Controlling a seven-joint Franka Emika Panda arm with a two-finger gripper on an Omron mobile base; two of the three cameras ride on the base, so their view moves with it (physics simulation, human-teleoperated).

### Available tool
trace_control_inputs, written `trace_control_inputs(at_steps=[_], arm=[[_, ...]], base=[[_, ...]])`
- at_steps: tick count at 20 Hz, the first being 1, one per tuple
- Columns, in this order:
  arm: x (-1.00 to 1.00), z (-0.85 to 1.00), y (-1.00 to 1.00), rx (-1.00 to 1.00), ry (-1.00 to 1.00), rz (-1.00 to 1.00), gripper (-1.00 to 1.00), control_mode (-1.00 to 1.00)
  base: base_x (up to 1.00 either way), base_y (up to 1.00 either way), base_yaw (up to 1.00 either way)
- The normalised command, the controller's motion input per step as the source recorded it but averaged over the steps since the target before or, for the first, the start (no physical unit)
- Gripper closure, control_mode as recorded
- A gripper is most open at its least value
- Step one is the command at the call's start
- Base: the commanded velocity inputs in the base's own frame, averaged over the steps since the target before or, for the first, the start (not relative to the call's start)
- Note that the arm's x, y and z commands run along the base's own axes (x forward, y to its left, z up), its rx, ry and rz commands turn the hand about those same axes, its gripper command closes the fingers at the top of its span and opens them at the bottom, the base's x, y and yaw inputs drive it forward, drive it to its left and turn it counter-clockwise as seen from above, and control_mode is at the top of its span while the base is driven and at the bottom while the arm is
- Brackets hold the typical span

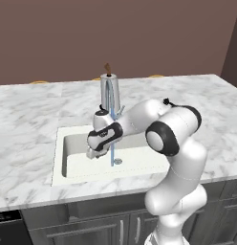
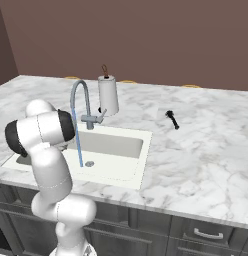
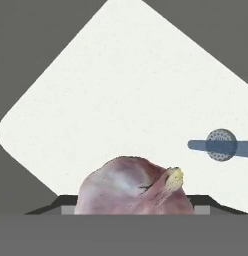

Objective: Turn on the sink faucet. Then move the garlic from the counter to the sink. Turn off the sink. Move the vegetable from the sink to the pot next to the stove. Finally move the pot to the rear left burner.

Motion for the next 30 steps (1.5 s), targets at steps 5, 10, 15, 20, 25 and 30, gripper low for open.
trace_control_inputs(at_steps=[5,10,15,20,25,30], arm=[[0.37,-0.15,0.00,0.00,0.02,-0.10,1.00,-1.00],[0.33,-0.36,0.00,0.00,0.00,-0.10,1.00,-1.00],[0.14,-0.12,0.00,0.00,0.02,-0.05,1.00,-1.00],[0.00,-0.06,0.00,-0.04,0.00,0.00,1.00,-1.00],[0.01,-0.21,-0.11,-0.08,0.00,0.00,1.00,-1.00],[0.00,-0.12,-0.09,-0.05,0.00,0.00,1.00,-1.00]], base=[[0.00,0.00,0.00],[0.00,0.00,0.00],[0.00,0.00,0.00],[0.00,0.00,0.00],[0.00,0.00,0.00],[0.00,0.00,0.00]])
